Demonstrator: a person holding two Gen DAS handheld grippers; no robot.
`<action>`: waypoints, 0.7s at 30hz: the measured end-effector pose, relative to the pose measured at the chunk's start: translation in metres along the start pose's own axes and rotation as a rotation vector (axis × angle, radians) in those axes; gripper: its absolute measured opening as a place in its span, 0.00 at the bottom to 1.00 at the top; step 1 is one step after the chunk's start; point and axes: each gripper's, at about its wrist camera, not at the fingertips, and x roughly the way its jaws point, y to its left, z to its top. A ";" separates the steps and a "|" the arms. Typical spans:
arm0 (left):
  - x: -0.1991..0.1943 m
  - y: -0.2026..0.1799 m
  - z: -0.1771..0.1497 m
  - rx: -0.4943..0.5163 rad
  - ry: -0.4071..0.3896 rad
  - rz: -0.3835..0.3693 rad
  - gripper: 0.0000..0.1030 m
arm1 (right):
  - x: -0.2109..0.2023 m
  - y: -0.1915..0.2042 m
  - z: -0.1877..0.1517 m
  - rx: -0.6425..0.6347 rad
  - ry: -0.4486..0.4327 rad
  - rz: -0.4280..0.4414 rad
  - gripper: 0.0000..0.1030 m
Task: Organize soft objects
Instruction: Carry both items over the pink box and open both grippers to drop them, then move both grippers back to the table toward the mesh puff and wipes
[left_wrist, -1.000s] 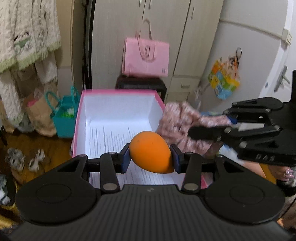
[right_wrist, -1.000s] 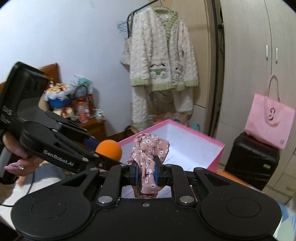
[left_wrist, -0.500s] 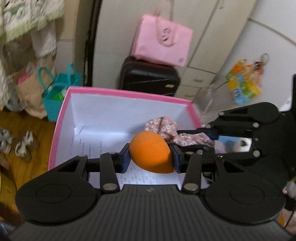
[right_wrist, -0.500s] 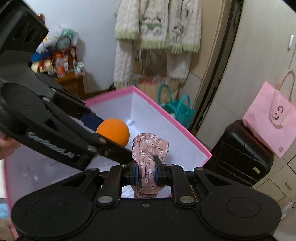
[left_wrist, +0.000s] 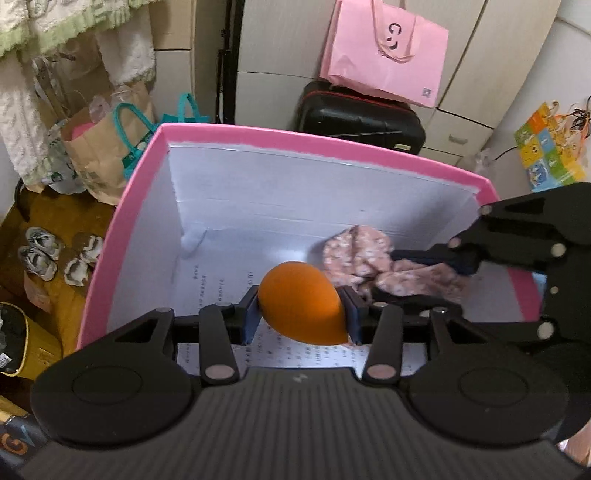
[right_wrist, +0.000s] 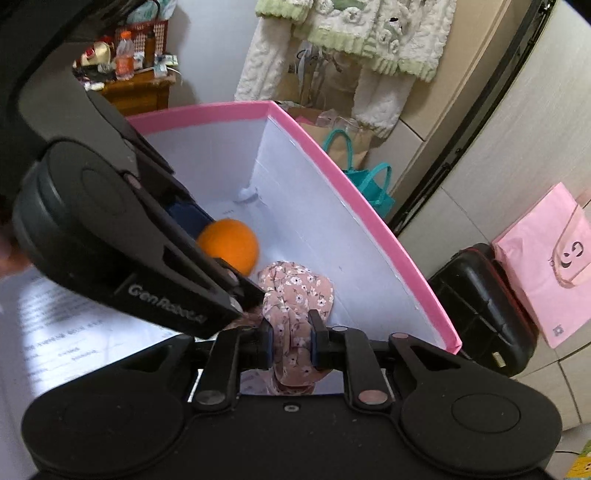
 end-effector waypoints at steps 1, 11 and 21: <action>-0.001 0.001 0.000 -0.003 0.004 -0.006 0.47 | 0.001 0.000 0.000 -0.004 -0.001 -0.010 0.22; -0.057 -0.015 -0.002 0.058 -0.071 -0.010 0.64 | -0.055 -0.009 -0.011 0.101 -0.104 -0.057 0.38; -0.140 -0.040 -0.041 0.151 -0.133 -0.077 0.64 | -0.152 -0.003 -0.065 0.281 -0.197 -0.035 0.39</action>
